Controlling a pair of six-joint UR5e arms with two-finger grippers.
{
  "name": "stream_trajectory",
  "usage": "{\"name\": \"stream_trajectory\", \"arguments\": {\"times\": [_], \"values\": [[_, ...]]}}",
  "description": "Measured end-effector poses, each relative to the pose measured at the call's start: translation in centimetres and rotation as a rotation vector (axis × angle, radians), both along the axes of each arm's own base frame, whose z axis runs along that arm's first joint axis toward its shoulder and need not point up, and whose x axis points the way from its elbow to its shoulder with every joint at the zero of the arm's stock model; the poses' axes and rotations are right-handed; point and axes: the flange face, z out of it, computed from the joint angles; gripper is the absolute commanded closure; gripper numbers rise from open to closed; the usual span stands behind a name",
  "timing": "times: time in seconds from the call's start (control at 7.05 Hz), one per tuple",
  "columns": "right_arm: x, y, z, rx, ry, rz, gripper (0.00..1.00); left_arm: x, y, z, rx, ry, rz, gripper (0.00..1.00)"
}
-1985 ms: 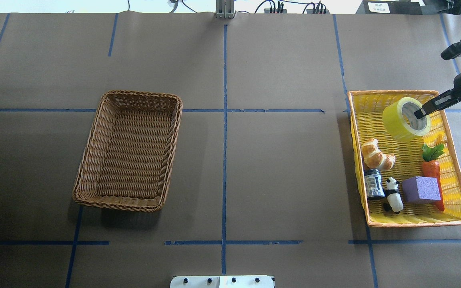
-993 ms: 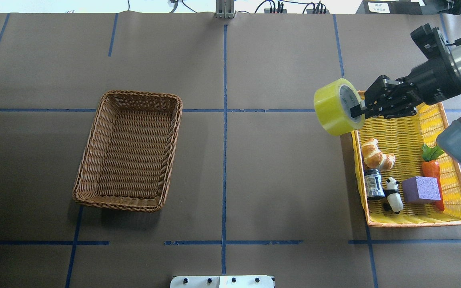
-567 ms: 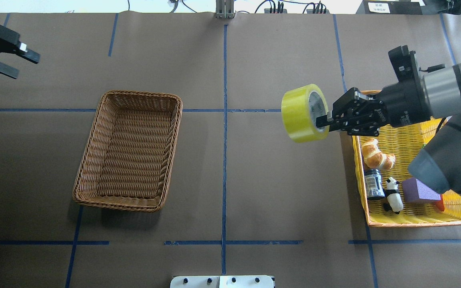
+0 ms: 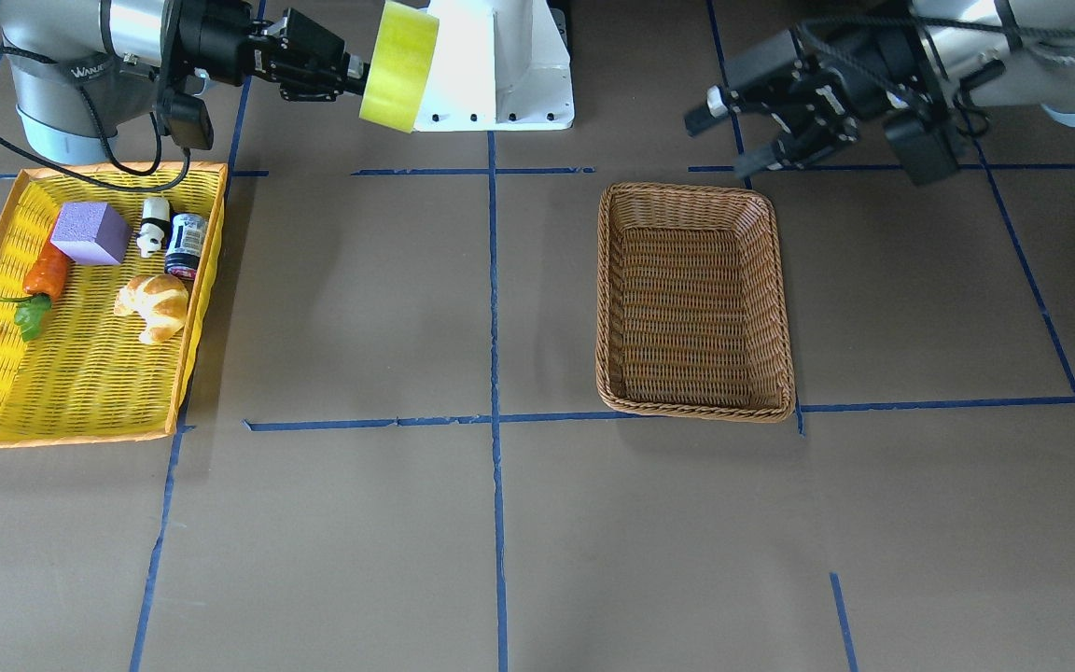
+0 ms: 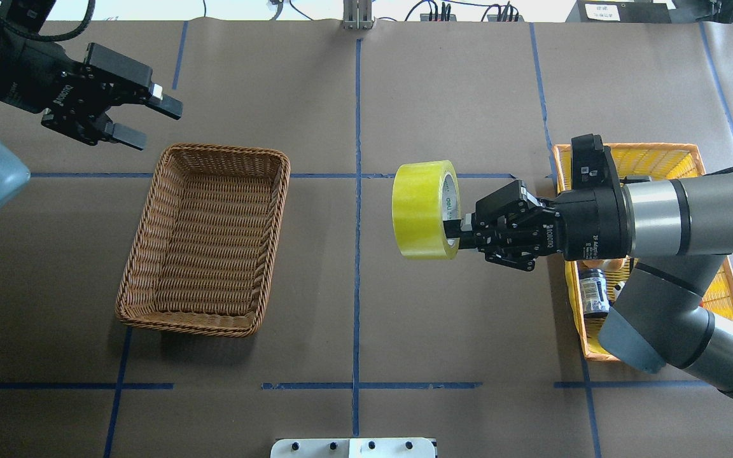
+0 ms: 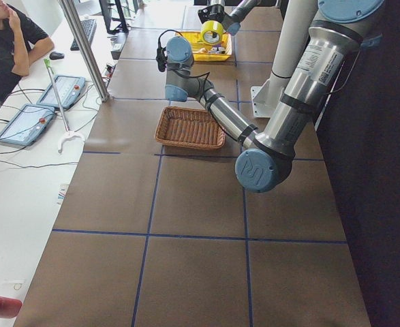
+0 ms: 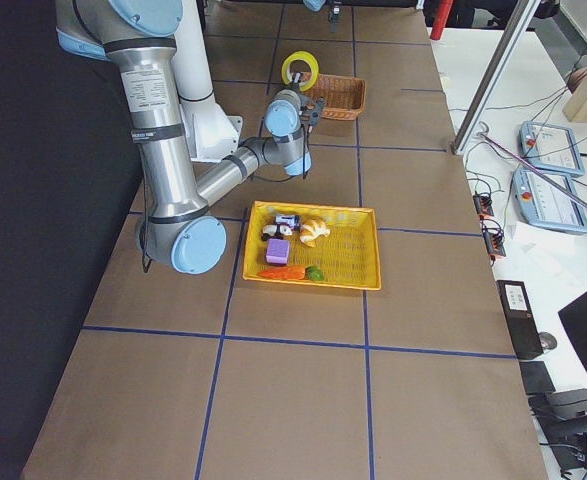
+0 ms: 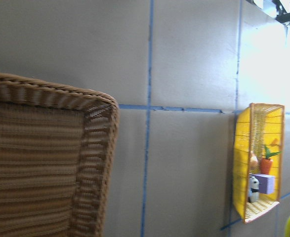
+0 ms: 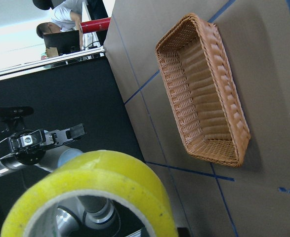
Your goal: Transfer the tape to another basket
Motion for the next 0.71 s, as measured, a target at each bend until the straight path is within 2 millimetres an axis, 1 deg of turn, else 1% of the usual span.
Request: {"name": "stream_trajectory", "arguments": {"times": [0.28, 0.57, 0.71], "values": [[0.1, 0.2, -1.7, -0.012, -0.065, -0.03, 0.99, 2.6, 4.6, -2.8, -0.058, 0.271, -0.017, 0.0], [0.0, 0.4, -3.1, -0.026, -0.115, -0.055, 0.98, 5.6, 10.1, -5.8, -0.088, 0.518, -0.01, 0.0], [-0.3, 0.7, -3.9, -0.03, -0.134, -0.071, 0.98, 6.9, 12.1, -6.5, -0.105, 0.598, 0.0, 0.0]]}}
